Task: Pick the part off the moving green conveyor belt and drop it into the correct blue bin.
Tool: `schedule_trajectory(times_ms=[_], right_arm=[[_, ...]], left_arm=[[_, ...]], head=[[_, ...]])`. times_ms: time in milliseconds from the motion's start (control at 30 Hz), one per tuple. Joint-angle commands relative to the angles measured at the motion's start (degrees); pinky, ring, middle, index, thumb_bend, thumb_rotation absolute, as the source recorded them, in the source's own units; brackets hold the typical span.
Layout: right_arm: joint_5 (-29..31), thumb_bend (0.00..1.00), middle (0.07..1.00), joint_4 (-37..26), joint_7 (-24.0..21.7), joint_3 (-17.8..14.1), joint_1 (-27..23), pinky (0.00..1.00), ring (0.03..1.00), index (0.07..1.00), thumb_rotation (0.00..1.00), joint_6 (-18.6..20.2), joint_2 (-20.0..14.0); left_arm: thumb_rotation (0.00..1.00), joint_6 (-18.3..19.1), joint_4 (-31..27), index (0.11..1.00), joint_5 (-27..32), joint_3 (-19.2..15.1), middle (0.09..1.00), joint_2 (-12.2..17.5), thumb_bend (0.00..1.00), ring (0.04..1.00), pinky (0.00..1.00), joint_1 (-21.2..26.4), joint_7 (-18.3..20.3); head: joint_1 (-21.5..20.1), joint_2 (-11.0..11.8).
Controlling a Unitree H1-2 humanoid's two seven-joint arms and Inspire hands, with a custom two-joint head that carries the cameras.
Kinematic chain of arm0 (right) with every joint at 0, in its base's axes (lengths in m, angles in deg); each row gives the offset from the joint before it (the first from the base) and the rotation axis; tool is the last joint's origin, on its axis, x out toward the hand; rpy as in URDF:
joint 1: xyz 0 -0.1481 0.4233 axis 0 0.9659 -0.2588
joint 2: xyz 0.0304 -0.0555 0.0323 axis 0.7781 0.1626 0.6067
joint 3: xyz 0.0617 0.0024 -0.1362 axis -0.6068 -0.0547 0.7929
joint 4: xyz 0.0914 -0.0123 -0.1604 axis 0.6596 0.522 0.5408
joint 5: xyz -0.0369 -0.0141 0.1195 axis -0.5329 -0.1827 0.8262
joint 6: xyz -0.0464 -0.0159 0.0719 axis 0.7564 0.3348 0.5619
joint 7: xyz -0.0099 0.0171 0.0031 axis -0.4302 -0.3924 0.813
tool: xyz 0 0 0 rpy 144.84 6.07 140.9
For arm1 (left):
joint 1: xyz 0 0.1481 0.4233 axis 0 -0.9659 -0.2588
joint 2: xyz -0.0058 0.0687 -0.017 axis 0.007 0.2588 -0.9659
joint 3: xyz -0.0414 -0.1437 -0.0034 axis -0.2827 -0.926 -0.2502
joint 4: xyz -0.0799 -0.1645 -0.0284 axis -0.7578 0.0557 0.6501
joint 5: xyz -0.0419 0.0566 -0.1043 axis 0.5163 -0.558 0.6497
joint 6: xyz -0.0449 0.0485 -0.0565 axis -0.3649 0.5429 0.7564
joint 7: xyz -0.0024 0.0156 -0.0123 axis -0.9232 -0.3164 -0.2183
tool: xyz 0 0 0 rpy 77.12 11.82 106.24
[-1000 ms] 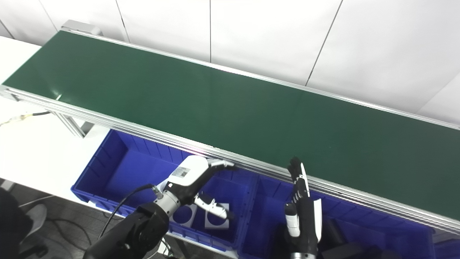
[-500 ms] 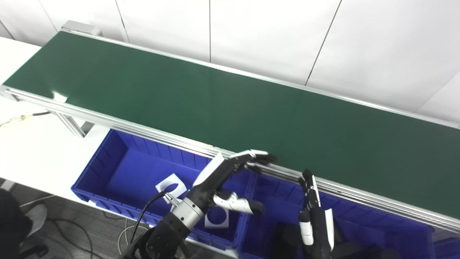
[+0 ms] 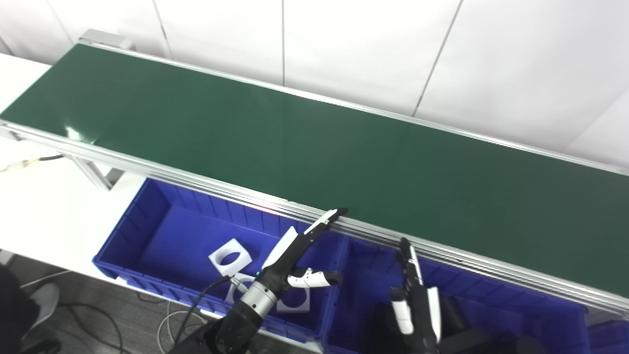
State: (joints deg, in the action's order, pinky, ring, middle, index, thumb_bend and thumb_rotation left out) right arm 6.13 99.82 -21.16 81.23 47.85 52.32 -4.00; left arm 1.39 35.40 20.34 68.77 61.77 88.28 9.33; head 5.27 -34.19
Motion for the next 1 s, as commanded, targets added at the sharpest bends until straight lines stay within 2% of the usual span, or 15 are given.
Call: schedule_trajectory(times_ms=[0, 33, 67, 100, 133, 167, 233, 400, 667, 767, 967], right_arm=[[-0.4, 0.86, 0.970, -0.1, 2.0, 1.2, -1.2, 0.98, 0.953, 0.962, 1.00, -2.7, 0.4], [-0.5, 0.86, 0.970, 0.0, 2.6, 1.8, -1.2, 0.98, 0.954, 0.961, 1.00, -2.7, 0.5], [-0.8, 0.86, 0.968, 0.1, 3.5, 2.5, -1.2, 0.98, 0.953, 0.957, 0.99, -2.7, 0.8], [-1.1, 0.87, 0.970, 0.1, 4.3, 3.2, -1.3, 0.97, 0.954, 0.956, 0.99, -2.7, 0.9], [-1.3, 0.87, 0.970, 0.4, 5.2, 4.0, -1.4, 0.97, 0.954, 0.956, 0.99, -2.7, 1.3], [-1.5, 0.88, 0.972, 0.5, 5.9, 4.6, -1.4, 0.97, 0.957, 0.952, 0.97, -2.7, 1.5], [-1.5, 0.91, 0.976, 1.0, 7.1, 5.7, -1.5, 0.96, 0.968, 0.940, 0.96, -2.7, 2.6], [-2.1, 0.95, 0.983, 2.2, 9.5, 7.8, -2.0, 0.94, 0.977, 0.934, 0.94, -2.7, 4.5], [-3.2, 0.93, 1.000, 2.1, 12.4, 10.3, -2.8, 0.99, 1.000, 0.956, 0.96, -2.7, 5.0], [-3.2, 0.93, 1.000, 1.5, 12.6, 10.4, -2.7, 0.98, 1.000, 0.957, 0.96, -2.7, 4.9], [-2.6, 0.94, 1.000, 0.1, 12.1, 10.1, -2.2, 0.99, 1.000, 0.952, 0.97, -2.7, 4.5]], left_arm=[[0.89, -2.1, 0.1, 0.980, 0.8, 1.9, 1.000, 0.8, 0.96, 1.000, 1.00, 1.1, -3.1], [0.90, -2.1, 0.5, 0.980, 0.7, 2.8, 1.000, 1.5, 0.96, 1.000, 1.00, 1.4, -4.0], [0.91, -2.1, 0.8, 0.985, 0.8, 3.6, 1.000, 2.3, 0.96, 1.000, 1.00, 1.5, -4.8], [0.93, -2.1, 0.9, 0.990, 0.9, 4.3, 1.000, 2.9, 0.95, 1.000, 1.00, 1.7, -5.4], [0.93, -2.1, 1.0, 0.992, 1.1, 5.0, 1.000, 3.7, 0.95, 1.000, 1.00, 1.8, -6.3], [0.95, -2.1, 1.0, 0.993, 1.3, 5.7, 1.000, 4.4, 0.94, 1.000, 1.00, 1.9, -7.1], [0.97, -2.1, 0.3, 0.998, 2.8, 6.2, 1.000, 5.9, 0.94, 1.000, 1.00, 1.8, -7.0], [1.00, -2.1, -1.1, 1.000, 4.5, 7.3, 1.000, 8.4, 0.95, 1.000, 1.00, 1.7, -6.8], [1.00, -2.1, -3.5, 1.000, 4.4, 8.4, 1.000, 10.4, 0.93, 1.000, 1.00, 1.4, -7.1], [1.00, -2.1, -4.5, 1.000, 4.6, 8.2, 1.000, 10.7, 0.92, 1.000, 1.00, 1.0, -6.7], [1.00, -2.1, -5.7, 0.999, 4.3, 7.9, 1.000, 10.5, 0.91, 1.000, 1.00, 0.8, -6.6]], head=[[-2.2, 0.3], [-2.6, 0.4], [-5.6, 0.5], [-5.6, 0.5], [-9.6, 0.7], [-9.6, 0.7], [-15.0, 0.7], [-20.3, 0.1], [-22.0, -1.8], [-21.5, -3.0], [-20.2, -3.9]])
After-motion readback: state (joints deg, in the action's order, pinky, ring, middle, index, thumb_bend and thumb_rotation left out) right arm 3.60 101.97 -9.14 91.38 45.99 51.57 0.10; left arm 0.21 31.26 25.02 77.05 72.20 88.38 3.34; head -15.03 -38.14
